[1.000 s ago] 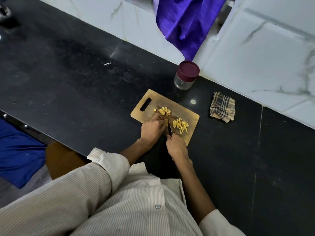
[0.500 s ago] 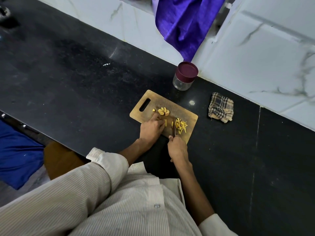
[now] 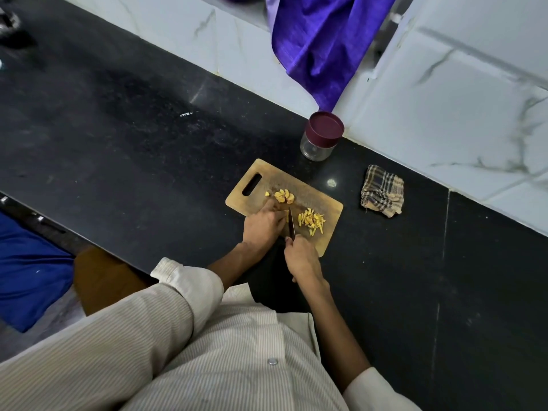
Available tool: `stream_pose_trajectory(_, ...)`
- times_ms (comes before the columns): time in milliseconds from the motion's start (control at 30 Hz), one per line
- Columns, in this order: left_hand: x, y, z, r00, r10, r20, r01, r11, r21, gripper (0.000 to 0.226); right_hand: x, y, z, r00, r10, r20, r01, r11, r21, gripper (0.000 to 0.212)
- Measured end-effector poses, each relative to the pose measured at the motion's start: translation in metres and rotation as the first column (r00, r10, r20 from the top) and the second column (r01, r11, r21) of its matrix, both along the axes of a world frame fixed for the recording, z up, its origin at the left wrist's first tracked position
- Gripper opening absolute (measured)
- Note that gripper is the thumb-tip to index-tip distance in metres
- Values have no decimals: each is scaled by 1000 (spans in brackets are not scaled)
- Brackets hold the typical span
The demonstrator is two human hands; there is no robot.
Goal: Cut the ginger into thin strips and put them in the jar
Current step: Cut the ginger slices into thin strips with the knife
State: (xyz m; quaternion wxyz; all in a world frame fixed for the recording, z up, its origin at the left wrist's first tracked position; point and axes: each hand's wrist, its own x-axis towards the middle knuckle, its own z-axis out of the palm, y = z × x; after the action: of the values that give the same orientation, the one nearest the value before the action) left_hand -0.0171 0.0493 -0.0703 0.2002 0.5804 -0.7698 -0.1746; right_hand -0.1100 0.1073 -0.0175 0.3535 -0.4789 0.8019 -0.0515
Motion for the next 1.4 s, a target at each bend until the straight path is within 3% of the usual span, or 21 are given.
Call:
stream_pose_trajectory(267, 1, -1, 0, 1000, 0, -9, 0, 1000, -8, 24, -1, -4, -2, 1000, 13, -22, -13, 1000, 7, 34)
stream_pose_trajectory(633, 1, -2, -5, 1000, -2, -19, 2, 1000, 7, 22, -1, -29, -1, 999, 14, -52, -5, 985, 171, 32)
stream_pose_trajectory(1000, -1, -2, -6, 1000, 25, -13, -24, 1000, 12, 25, 5, 11, -13, 991, 47, -122, -37, 996, 79, 35)
stream_pose_trajectory(1400, -1, -1, -5, 1000, 7, 18, -7, 1000, 3, 22, 12, 8, -13, 995, -99, -22, 98, 994, -46, 33)
